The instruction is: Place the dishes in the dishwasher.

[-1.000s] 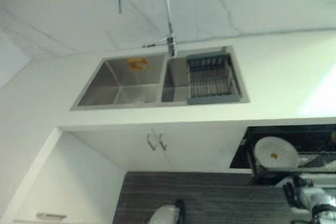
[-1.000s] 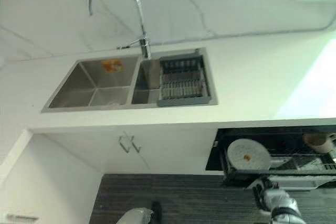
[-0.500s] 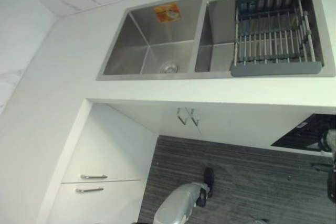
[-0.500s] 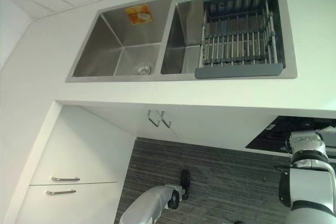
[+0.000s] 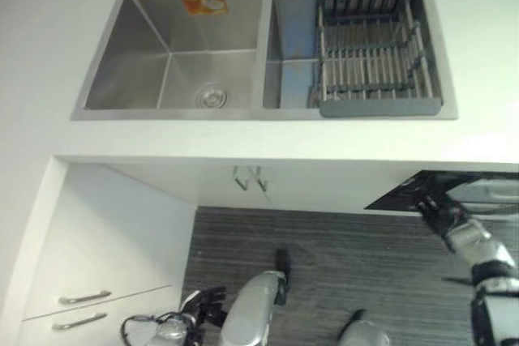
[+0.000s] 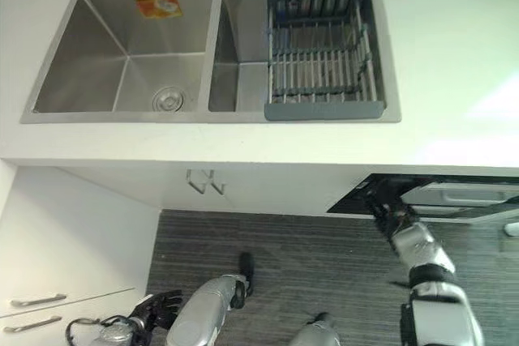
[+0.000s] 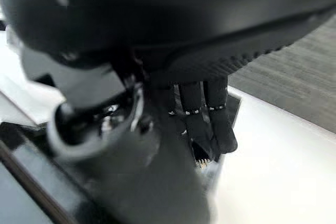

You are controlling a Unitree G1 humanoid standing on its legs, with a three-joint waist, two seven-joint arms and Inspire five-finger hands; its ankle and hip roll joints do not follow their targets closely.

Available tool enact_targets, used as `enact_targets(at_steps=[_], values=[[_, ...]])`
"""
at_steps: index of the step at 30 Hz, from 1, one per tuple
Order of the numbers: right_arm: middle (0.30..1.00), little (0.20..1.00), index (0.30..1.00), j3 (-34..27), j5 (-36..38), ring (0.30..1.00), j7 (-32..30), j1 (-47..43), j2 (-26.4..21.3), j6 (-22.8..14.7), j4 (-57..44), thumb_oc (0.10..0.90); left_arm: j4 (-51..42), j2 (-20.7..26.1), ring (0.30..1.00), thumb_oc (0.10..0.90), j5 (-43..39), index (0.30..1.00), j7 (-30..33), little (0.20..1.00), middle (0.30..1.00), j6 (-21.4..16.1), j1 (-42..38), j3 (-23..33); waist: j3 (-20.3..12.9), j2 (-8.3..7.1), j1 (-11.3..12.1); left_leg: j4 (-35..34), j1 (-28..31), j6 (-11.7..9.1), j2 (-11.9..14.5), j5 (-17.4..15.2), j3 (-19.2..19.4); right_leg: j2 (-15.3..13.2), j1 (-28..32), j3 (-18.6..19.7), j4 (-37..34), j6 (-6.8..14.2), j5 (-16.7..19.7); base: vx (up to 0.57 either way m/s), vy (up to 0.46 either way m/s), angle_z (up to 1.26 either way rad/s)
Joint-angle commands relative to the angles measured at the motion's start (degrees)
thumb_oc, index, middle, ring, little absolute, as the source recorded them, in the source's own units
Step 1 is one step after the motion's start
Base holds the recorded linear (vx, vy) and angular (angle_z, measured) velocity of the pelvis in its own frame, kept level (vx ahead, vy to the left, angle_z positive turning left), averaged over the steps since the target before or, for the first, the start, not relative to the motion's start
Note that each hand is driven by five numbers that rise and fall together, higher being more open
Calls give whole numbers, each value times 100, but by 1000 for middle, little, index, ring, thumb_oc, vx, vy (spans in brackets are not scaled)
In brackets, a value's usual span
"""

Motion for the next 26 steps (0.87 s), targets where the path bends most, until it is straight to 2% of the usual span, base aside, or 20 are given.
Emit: enact_targets(at_steps=[1, 2, 4, 6, 7, 9, 11, 13, 14, 15, 16, 17, 18, 19, 20, 26], values=[[900, 900, 900, 322, -605, 900, 846, -378, 233, -574, -58, 800, -404, -141, 900, 800, -437, 900, 31, 900, 900, -558, 154, -146, -560, 99, -56, -88, 621, -431, 303, -763, -519, 616, -496, 999, -226, 1, 530, 150, -147, 14], [900, 900, 900, 360, -704, 900, 893, -194, 295, -641, -45, 800, -376, -165, 900, 800, -459, 900, 20, 900, 900, -557, 133, -98, -622, 32, -179, -88, 630, -407, 264, -792, -612, 778, -681, 1282, -226, -41, 357, 105, -209, 62], [900, 900, 900, 326, -808, 900, 866, 184, 488, -772, 173, 800, -279, -170, 900, 800, -186, 900, 34, 900, 900, -426, 0, 86, -736, -136, -477, -88, 730, -359, 160, -944, -803, 1163, -1145, 2013, -226, 7, 194, 92, -287, 92], [900, 900, 900, 232, -646, 900, 830, 301, 549, -778, 334, 800, -219, -127, 900, 800, -83, 900, 30, 900, 900, -368, -44, 159, -781, -187, -589, -88, 790, -329, 117, -1004, -890, 1322, -1269, 2261, -226, 33, 250, 71, -239, 78], [900, 900, 900, 97, -491, 900, 885, 441, 612, -854, 525, 800, -119, -117, 900, 800, -72, 900, -6, 900, 900, -328, -89, 211, -843, -201, -627, -88, 813, -297, 66, -1020, -982, 1465, -1200, 2427, -226, -36, 145, 58, -237, 96], [900, 900, 900, -37, -455, 900, 931, 594, 808, -980, 863, 800, 172, -141, 900, 800, 31, 900, -17, 900, 900, -343, -151, 366, -956, -220, -602, -88, 852, -325, 56, -1005, -964, 1507, -1050, 2333, -226, -102, 22, 49, -240, 72], [900, 900, 900, 19, -921, 900, 823, 704, 951, -1112, 992, 800, 350, -167, 900, 800, -98, 900, 107, 900, 900, -204, -195, 455, -1035, -230, -639, -88, 932, -368, 113, -1016, -882, 1524, -981, 2338, -226, -153, -70, 41, -186, 41], [900, 900, 900, 159, -1240, 900, 536, 855, 1097, -1419, 1219, 800, 606, -285, 900, 800, -864, 900, 215, 900, 900, 44, -220, 786, -1146, -275, -662, -88, 1054, -469, 192, -1054, -816, 1553, -904, 2350, -226, -238, -239, 93, -225, -2], [900, 900, 900, 177, -1188, 900, 465, 913, 1173, -1427, 1250, 800, 667, -342, 900, 800, -887, 900, 158, 900, 900, -10, -150, 920, -1164, -275, -652, -88, 1092, -494, 205, -1055, -828, 1576, -866, 2354, -226, -279, -289, 115, -238, -2], [900, 900, 900, 277, -1619, 900, 299, 1058, 1320, -1558, 1311, 800, 696, -524, 900, 800, -896, 900, -8, 900, 900, -136, -11, 1038, -1178, -292, -610, -88, 1188, -585, 223, -977, -816, 1591, -828, 2350, -226, -384, -373, 56, -132, 1], [900, 900, 900, 287, -1689, 900, 297, 1073, 1329, -1565, 1316, 800, 700, -538, 900, 800, -900, 900, -21, 900, 900, -150, -5, 1034, -1176, -295, -608, -88, 1192, -591, 224, -967, -800, 1586, -825, 2346, -226, -389, -375, 13, -112, -9], [900, 900, 900, 312, -1881, 900, 243, 1134, 1352, -1614, 1335, 800, 719, -590, 900, 800, -898, 900, -85, 900, 900, -184, -4, 1005, -1164, -304, -618, -88, 1202, -621, 236, -911, -669, 1556, -810, 2303, -226, -401, -382, -40, -45, -8], [900, 900, 900, 315, -2207, 900, 127, 1220, 1375, -1672, 1367, 800, 730, -640, 900, 800, -889, 900, -190, 900, 900, -199, -34, 949, -1144, -306, -651, -88, 1190, -660, 290, -832, -382, 1505, -778, 2178, -226, -402, -389, -99, -34, -4], [900, 900, 900, 333, -2377, 900, -8, 1312, 1387, -1717, 1399, 800, 729, -663, 900, 800, -829, 900, -311, 900, 900, -178, -104, 877, -1135, -270, -732, -88, 1138, -692, 452, -786, 8, 1456, -750, 1963, -226, -389, -419, -124, -4, 8], [900, 900, 900, 345, -2338, 900, -22, 1356, 1384, -1698, 1414, 800, 741, -673, 900, 800, -798, 900, -366, 900, 900, -169, -147, 835, -1147, -244, -785, -88, 1105, -701, 535, -786, 117, 1447, -747, 1873, -226, -391, -442, -123, 29, 35], [900, 900, 900, 424, -2689, 900, 185, 1510, 1380, -1781, 1734, 800, 1060, -768, 900, 800, -898, 900, -428, 900, 900, -235, -281, 659, -1294, -118, -999, -88, 1054, -610, 506, -969, -90, 1566, -750, 1883, -226, -439, -513, -52, 62, 29]])
